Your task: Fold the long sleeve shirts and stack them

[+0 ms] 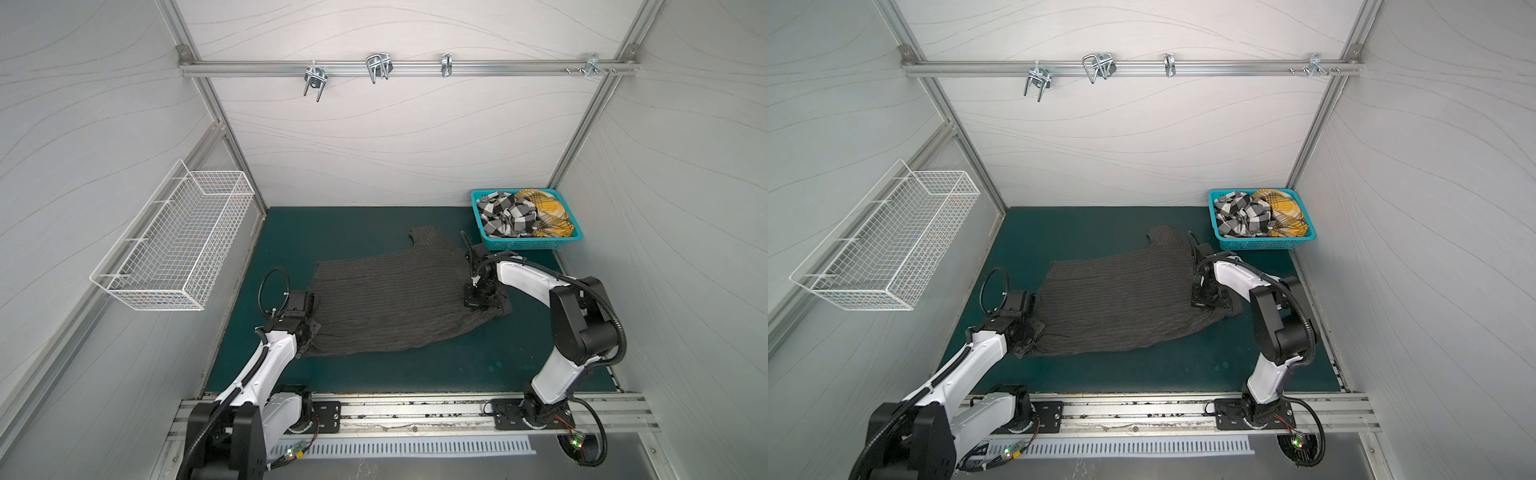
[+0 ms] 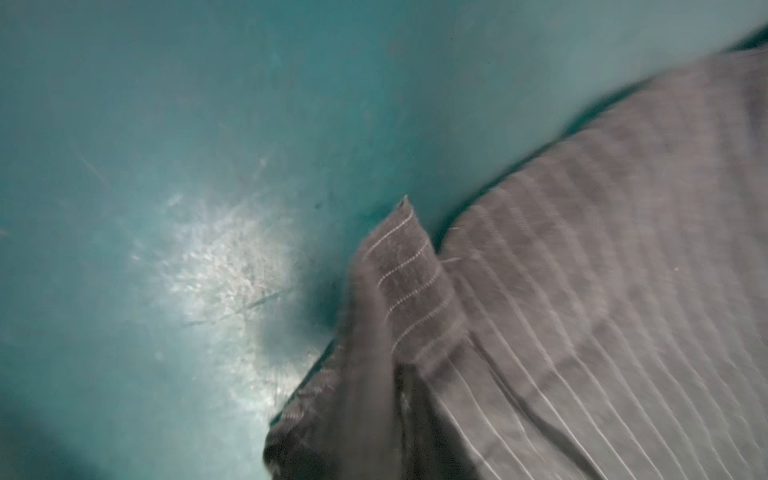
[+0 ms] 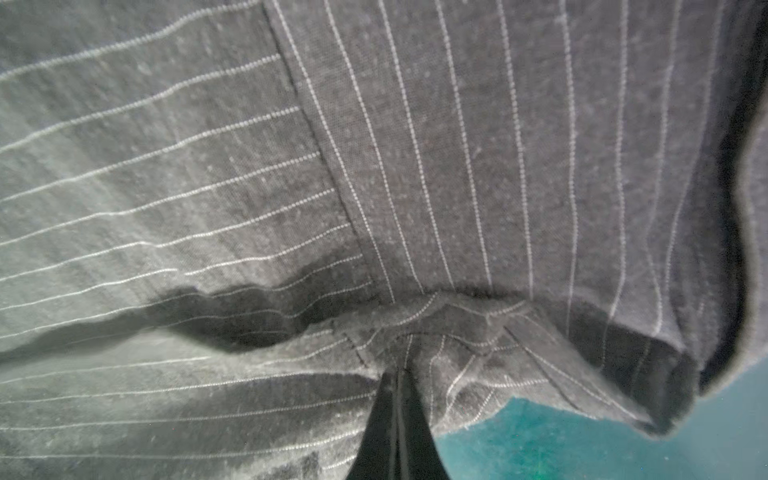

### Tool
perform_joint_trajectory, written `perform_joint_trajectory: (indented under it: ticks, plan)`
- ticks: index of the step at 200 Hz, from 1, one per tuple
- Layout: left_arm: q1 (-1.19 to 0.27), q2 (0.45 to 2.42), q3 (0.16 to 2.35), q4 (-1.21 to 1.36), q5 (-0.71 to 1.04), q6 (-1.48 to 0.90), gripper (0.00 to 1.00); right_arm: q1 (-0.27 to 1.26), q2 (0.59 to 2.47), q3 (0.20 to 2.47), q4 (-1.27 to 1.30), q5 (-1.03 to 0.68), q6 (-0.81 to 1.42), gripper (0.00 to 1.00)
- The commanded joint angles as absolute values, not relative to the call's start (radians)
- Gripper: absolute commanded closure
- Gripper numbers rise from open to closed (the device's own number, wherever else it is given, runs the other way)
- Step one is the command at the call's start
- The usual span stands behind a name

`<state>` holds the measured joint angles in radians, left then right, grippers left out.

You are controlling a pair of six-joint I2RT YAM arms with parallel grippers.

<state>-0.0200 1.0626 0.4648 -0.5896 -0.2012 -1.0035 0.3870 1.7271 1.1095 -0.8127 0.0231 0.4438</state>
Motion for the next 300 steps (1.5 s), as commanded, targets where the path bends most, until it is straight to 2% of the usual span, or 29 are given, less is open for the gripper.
perform_joint_trajectory:
  ticks: [1, 8, 31, 52, 64, 79, 92, 118, 133, 152, 184, 211, 247, 280, 300]
  plan:
    - [-0.014, 1.115, 0.487, -0.553, -0.229, -1.000, 0.50, 0.397, 1.726, 1.111, -0.814, 0.011, 0.431, 0.86]
    - [-0.014, 1.118, 0.499, -0.558, -0.241, -0.991, 0.46, 0.402, 1.713, 1.114, -0.816, 0.007, 0.430, 0.75]
    - [-0.014, 1.087, 0.573, -0.612, -0.272, -0.955, 0.38, 0.425, 1.691, 1.142, -0.851, 0.004, 0.416, 0.61]
    - [-0.015, 1.025, 0.708, -0.743, -0.310, -0.933, 0.31, 0.455, 1.645, 1.173, -0.900, 0.035, 0.416, 0.56]
    - [-0.015, 0.989, 0.788, -0.806, -0.350, -0.903, 0.12, 0.475, 1.607, 1.184, -0.928, 0.060, 0.417, 0.52]
    - [-0.014, 0.970, 0.883, -0.889, -0.387, -0.868, 0.10, 0.503, 1.560, 1.193, -0.963, 0.089, 0.418, 0.50]
    - [-0.014, 0.975, 0.915, -0.921, -0.335, -0.857, 0.17, 0.524, 1.529, 1.181, -0.963, 0.084, 0.421, 0.48]
    - [-0.042, 0.983, 0.793, -0.829, -0.076, -0.932, 0.51, 0.529, 1.542, 1.122, -0.915, -0.046, 0.430, 0.50]
    - [-0.090, 0.983, 0.691, -0.770, -0.021, -0.999, 0.66, 0.530, 1.583, 1.104, -0.895, -0.112, 0.429, 0.56]
    - [-0.130, 0.988, 0.598, -0.690, 0.008, -1.048, 0.77, 0.531, 1.609, 1.080, -0.846, -0.179, 0.419, 0.59]
    - [-0.129, 1.064, 0.518, -0.606, 0.021, -1.078, 0.92, 0.507, 1.708, 1.080, -0.818, -0.189, 0.396, 0.64]
    - [-0.083, 1.199, 0.520, -0.534, -0.004, -1.038, 1.00, 0.465, 1.798, 1.085, -0.808, -0.241, 0.396, 0.65]
    - [-0.011, 1.407, 0.667, -0.553, -0.059, -0.910, 1.00, 0.475, 1.821, 1.068, -0.844, -0.274, 0.397, 0.67]
    - [-0.006, 1.444, 0.766, -0.629, -0.109, -0.843, 1.00, 0.530, 1.758, 1.023, -0.885, -0.286, 0.420, 0.67]
    - [-0.008, 1.415, 0.837, -0.687, -0.074, -0.804, 0.78, 0.574, 1.676, 1.065, -0.945, -0.209, 0.439, 0.62]
